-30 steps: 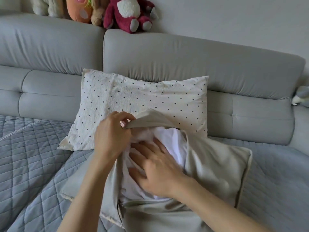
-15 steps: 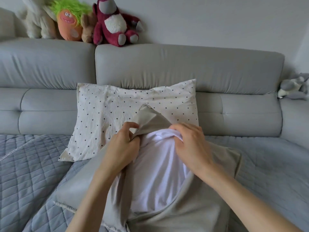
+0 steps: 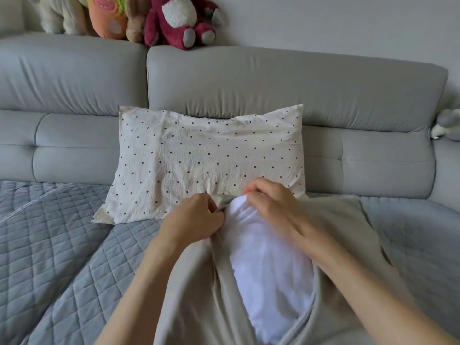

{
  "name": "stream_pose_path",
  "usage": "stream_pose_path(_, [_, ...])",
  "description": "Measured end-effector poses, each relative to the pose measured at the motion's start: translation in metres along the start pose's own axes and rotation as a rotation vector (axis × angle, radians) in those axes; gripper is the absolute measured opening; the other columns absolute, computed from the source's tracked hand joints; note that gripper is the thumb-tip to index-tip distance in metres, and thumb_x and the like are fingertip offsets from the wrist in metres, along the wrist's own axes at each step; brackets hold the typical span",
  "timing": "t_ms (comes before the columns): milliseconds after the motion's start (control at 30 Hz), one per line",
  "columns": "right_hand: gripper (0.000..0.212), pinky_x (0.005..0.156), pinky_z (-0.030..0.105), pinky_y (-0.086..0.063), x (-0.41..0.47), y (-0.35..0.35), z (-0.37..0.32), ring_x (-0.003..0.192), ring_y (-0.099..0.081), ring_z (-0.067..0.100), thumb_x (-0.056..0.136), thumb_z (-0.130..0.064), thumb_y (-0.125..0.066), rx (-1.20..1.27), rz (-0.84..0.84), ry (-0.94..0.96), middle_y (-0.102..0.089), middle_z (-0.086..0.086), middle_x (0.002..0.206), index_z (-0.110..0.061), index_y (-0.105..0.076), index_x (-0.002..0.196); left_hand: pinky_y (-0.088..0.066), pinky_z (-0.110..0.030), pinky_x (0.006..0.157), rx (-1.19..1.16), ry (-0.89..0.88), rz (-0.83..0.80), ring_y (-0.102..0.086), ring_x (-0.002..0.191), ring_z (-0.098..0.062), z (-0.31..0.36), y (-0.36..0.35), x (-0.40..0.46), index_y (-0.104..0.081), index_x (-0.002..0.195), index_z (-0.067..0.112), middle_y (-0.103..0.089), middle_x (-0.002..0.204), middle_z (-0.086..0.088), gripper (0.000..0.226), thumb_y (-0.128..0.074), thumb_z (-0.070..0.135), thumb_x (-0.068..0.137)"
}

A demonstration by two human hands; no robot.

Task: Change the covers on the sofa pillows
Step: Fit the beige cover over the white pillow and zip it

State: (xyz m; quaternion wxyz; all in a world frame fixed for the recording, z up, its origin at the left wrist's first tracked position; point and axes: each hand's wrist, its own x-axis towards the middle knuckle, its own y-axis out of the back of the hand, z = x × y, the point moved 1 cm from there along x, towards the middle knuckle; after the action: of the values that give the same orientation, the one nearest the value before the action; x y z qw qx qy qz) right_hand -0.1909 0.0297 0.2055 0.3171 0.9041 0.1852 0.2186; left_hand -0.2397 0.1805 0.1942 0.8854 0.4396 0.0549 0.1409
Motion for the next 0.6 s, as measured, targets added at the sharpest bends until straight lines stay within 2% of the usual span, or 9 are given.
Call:
stream_pose_path(100, [0.033,0.061,0.027,-0.032,-0.014,-0.014,0.018,0.063,-0.047,0.012,0.091,-0.037,-0.048,-0.146,0.085,-0.016,-0.046,-0.006,0.056,-0.015,-0.049,0.067,-0.037,-0.028,0.065,0.168,-0.081,0.165,-0.055,0.084,-0.023,0.007,-0.005,0.000,-0.050,0.074,0.021,-0.056,0.080,0.003,0.009,-0.057,0.024,0.080])
stream_pose_path(167, [0.044,0.057,0.027,-0.029,-0.021,-0.017,0.022,0.056,-0.043,0.013,0.093,-0.039,-0.048,-0.147,0.083,-0.043,-0.041,-0.002,0.053,-0.009,-0.046,0.062,-0.038,-0.029,0.063,0.199,-0.114,0.280,-0.057,0.085,-0.029,0.014,-0.012,-0.002,-0.053,0.079,0.017,-0.060,0.084,-0.003,0.009,-0.058,0.024,0.080])
stream_pose_path(233, [0.048,0.059,0.029,-0.030,-0.026,-0.017,0.022,0.056,-0.045,0.014,0.094,-0.041,-0.046,-0.175,0.071,-0.036,-0.045,-0.001,0.056,-0.008,-0.047,0.059,-0.041,-0.032,0.063,0.211,-0.140,0.346,-0.058,0.084,-0.033,0.017,-0.019,0.000,-0.056,0.085,0.010,-0.063,0.087,-0.009,0.009,-0.058,0.017,0.080])
stream_pose_path(267, [0.046,0.062,0.030,-0.033,-0.027,-0.019,0.021,0.063,-0.052,0.015,0.094,-0.039,-0.046,-0.211,0.061,-0.003,-0.055,-0.002,0.064,-0.009,-0.051,0.059,-0.042,-0.034,0.064,0.197,-0.138,0.365,-0.058,0.085,-0.035,0.016,-0.020,0.002,-0.057,0.087,0.007,-0.063,0.087,-0.012,0.011,-0.057,0.015,0.079])
stream_pose_path(333, [0.037,0.074,0.029,-0.042,-0.031,-0.026,0.016,0.087,-0.062,0.017,0.094,-0.033,-0.046,-0.272,0.036,0.085,-0.068,-0.006,0.097,-0.013,-0.063,0.068,-0.042,-0.037,0.067,0.103,-0.120,0.413,-0.058,0.089,-0.037,0.010,-0.016,0.006,-0.058,0.091,0.005,-0.064,0.088,-0.014,0.015,-0.057,0.014,0.078])
stream_pose_path(400, [0.029,0.072,0.031,-0.042,-0.035,-0.031,0.009,0.095,-0.061,0.024,0.091,-0.032,-0.043,-0.374,-0.002,0.167,-0.066,-0.005,0.108,-0.015,-0.063,0.082,-0.042,-0.037,0.074,-0.013,-0.099,0.411,-0.057,0.094,-0.034,0.004,-0.010,0.010,-0.058,0.104,0.008,-0.065,0.090,-0.012,0.025,-0.058,0.013,0.080])
stream_pose_path(467, [0.019,0.065,0.033,-0.032,-0.034,-0.031,0.004,0.092,-0.058,0.032,0.091,-0.030,-0.042,-0.440,-0.063,0.177,-0.066,0.003,0.101,-0.015,-0.054,0.097,-0.041,-0.033,0.078,-0.060,-0.097,0.335,-0.057,0.098,-0.032,0.000,-0.009,0.014,-0.060,0.112,0.009,-0.066,0.094,-0.013,0.029,-0.057,0.011,0.084])
stream_pose_path(533, [0.021,0.067,0.034,-0.030,-0.030,-0.032,0.002,0.094,-0.056,0.036,0.093,-0.027,-0.038,-0.448,-0.103,0.138,-0.063,0.011,0.106,-0.014,-0.045,0.108,-0.039,-0.031,0.073,-0.046,-0.139,0.282,-0.058,0.096,-0.033,-0.001,-0.010,0.015,-0.068,0.102,0.006,-0.068,0.094,-0.016,0.022,-0.055,0.006,0.084])
stream_pose_path(600, [0.023,0.072,0.038,-0.038,-0.019,-0.034,0.001,0.101,-0.056,0.037,0.098,-0.021,-0.030,-0.441,-0.109,0.087,-0.058,0.018,0.114,-0.008,-0.045,0.110,-0.039,-0.029,0.068,-0.050,-0.185,0.285,-0.060,0.092,-0.031,0.000,-0.009,0.014,-0.071,0.095,0.006,-0.069,0.091,-0.015,0.023,-0.053,0.001,0.081])
